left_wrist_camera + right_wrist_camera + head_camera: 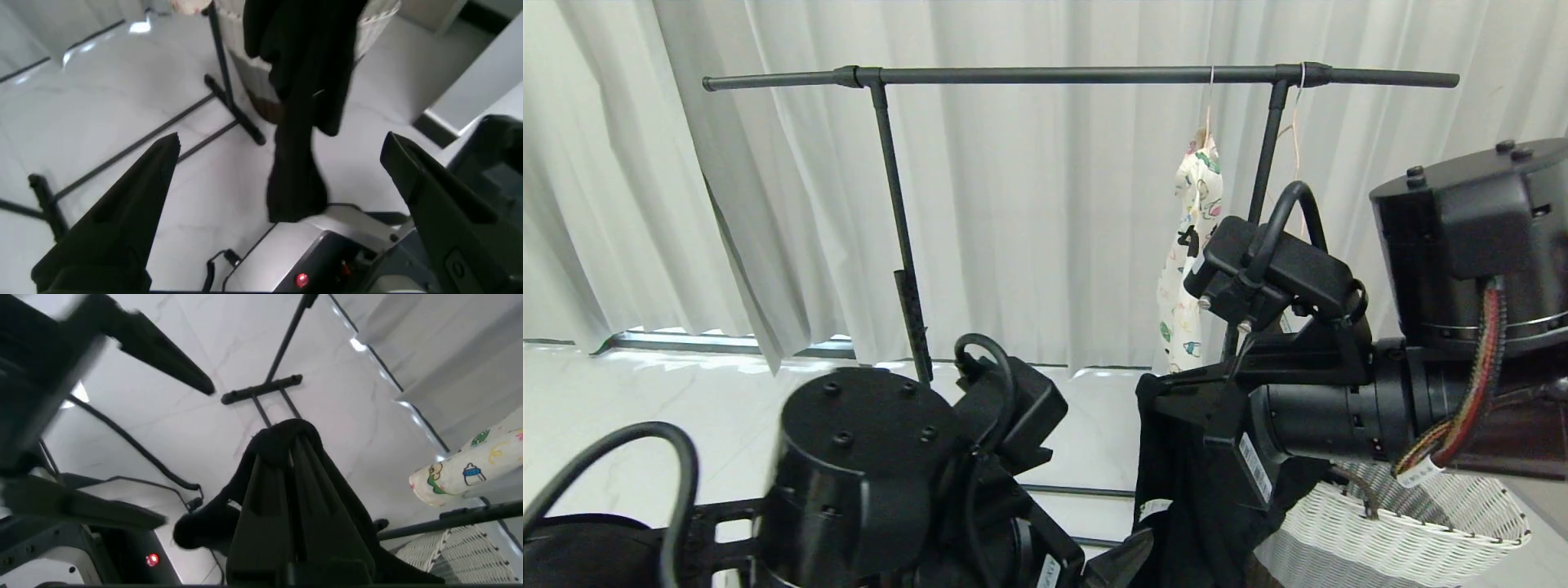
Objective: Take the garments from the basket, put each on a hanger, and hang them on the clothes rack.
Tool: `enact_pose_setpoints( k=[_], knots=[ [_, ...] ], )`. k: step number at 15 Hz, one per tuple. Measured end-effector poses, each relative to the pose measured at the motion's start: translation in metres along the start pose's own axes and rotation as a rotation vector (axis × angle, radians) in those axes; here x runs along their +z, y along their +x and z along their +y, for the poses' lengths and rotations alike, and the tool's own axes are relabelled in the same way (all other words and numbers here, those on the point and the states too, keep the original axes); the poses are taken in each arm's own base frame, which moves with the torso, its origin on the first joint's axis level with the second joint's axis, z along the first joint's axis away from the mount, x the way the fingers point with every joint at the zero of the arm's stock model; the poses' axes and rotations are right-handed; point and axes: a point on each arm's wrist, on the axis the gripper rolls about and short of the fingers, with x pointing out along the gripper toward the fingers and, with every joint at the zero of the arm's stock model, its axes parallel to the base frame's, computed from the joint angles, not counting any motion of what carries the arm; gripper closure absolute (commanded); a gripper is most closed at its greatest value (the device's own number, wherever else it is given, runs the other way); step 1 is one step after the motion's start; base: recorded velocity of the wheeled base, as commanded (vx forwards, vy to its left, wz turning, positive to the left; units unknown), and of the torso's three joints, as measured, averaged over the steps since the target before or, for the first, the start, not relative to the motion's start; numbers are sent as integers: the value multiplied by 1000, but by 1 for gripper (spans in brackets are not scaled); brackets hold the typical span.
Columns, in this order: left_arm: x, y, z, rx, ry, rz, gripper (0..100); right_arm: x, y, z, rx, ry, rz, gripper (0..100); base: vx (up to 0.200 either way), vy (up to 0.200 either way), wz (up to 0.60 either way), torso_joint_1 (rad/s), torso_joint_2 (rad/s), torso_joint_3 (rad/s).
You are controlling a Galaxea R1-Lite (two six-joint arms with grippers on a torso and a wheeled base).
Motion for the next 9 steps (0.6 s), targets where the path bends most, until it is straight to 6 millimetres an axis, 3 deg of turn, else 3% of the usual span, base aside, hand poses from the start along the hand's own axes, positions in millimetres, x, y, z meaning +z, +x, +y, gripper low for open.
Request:
enact_pose_setpoints(
  k=[9],
  knots=[
    [-7, 55, -2, 101, 1, 95, 0, 7, -21, 8, 23, -14, -56, 100, 0, 0, 0, 0, 0, 0]
  ],
)
